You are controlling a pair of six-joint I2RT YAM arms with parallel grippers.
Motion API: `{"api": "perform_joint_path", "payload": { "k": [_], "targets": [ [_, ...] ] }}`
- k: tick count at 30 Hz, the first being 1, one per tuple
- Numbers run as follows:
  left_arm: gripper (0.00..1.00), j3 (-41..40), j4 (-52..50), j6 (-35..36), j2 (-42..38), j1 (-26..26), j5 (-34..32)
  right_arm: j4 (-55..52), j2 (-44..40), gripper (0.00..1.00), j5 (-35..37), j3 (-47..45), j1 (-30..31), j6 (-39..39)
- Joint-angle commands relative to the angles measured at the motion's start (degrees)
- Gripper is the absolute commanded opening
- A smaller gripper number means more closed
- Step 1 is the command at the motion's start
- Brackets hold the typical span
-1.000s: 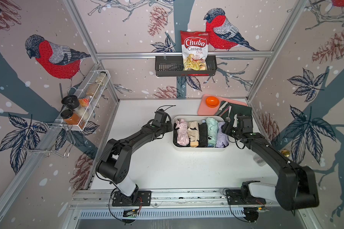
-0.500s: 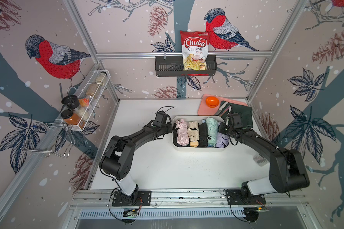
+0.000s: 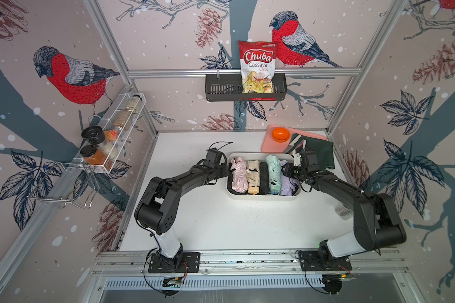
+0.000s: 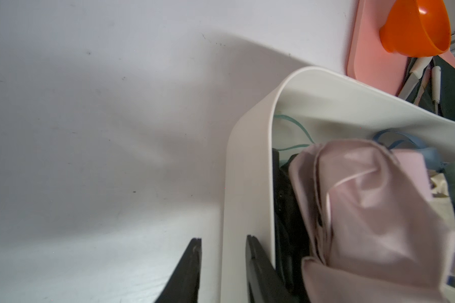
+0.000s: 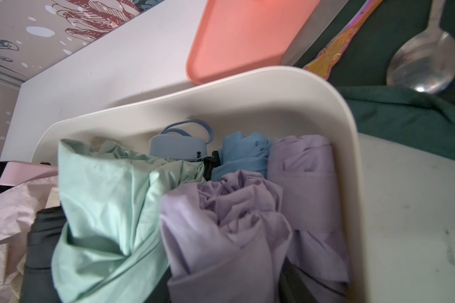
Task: Put the umbrella into the storage box
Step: Place the umbrella in the storage box.
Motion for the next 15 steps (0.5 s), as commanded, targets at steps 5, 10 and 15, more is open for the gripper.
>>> {"api": "perform_joint_path", "payload": {
  "k": [5,10,15],
  "targets": [
    [0.33,0.3,0.7,-0.8,-1.4,0.5,-1.7,-5.2,0.4,0.46,2.1,0.4,0.4,1.3],
    [0.35,0.3,-0.1,-1.1,-2.7,0.5,-3.1,-7.1,-1.8,0.63,5.0,1.0,0.5,0.9],
    [0.37,0.4,-1.4,-1.3,-4.5,0.4,-5.1,-9.5,-4.0,0.73,6.8,3.0,1.3,0.1]
  ]
}}
